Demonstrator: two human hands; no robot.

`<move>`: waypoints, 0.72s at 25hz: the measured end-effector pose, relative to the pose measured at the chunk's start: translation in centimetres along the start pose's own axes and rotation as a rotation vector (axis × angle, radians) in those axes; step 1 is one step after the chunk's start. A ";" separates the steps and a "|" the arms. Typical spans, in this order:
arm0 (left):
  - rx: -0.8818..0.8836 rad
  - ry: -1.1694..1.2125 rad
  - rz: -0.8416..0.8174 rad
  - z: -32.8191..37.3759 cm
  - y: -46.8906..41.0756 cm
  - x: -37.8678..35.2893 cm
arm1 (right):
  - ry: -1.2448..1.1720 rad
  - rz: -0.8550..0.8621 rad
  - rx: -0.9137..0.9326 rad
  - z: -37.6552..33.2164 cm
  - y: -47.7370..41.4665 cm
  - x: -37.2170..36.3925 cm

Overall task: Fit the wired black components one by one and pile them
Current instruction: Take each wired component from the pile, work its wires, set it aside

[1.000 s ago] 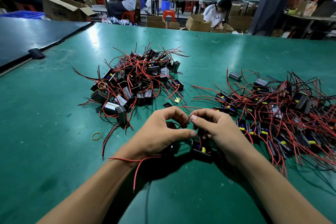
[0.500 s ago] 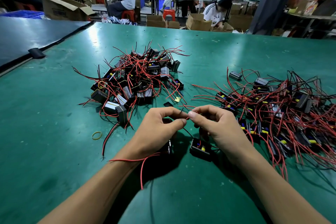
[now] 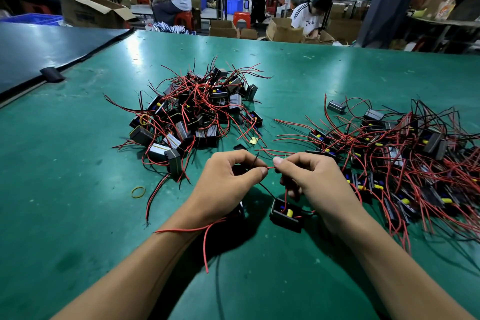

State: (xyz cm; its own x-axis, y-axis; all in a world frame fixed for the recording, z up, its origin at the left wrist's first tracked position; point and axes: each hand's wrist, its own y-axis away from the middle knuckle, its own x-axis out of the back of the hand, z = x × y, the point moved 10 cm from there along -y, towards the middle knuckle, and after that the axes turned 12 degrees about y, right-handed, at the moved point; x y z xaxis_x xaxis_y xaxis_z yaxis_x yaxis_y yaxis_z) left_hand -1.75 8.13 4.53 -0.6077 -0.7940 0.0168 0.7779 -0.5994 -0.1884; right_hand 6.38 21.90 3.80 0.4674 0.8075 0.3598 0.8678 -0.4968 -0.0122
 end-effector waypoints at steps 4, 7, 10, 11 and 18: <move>-0.005 -0.017 0.004 -0.1 0.0 0.0 | -0.056 -0.073 -0.032 0.4 -0.2 -0.5; 0.002 -0.003 -0.005 -0.3 -0.1 0.1 | -0.156 -0.149 -0.074 0.7 -0.2 -1.2; 0.015 0.020 -0.006 -0.5 -0.2 0.2 | -0.216 -0.174 -0.092 1.1 -0.3 -1.6; 0.017 0.017 -0.008 -0.6 -0.2 0.3 | -0.200 -0.165 -0.064 0.9 -0.3 -1.4; 0.047 0.038 -0.015 -0.8 -0.2 0.2 | 0.127 -0.014 0.257 -1.7 0.2 0.3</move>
State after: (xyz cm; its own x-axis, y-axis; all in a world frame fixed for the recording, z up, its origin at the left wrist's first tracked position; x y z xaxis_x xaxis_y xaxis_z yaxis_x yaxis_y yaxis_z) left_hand -2.20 8.15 3.75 -0.6245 -0.7808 -0.0181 0.7746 -0.6162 -0.1422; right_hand 6.42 21.50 5.51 0.4446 0.7592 0.4754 0.8958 -0.3763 -0.2366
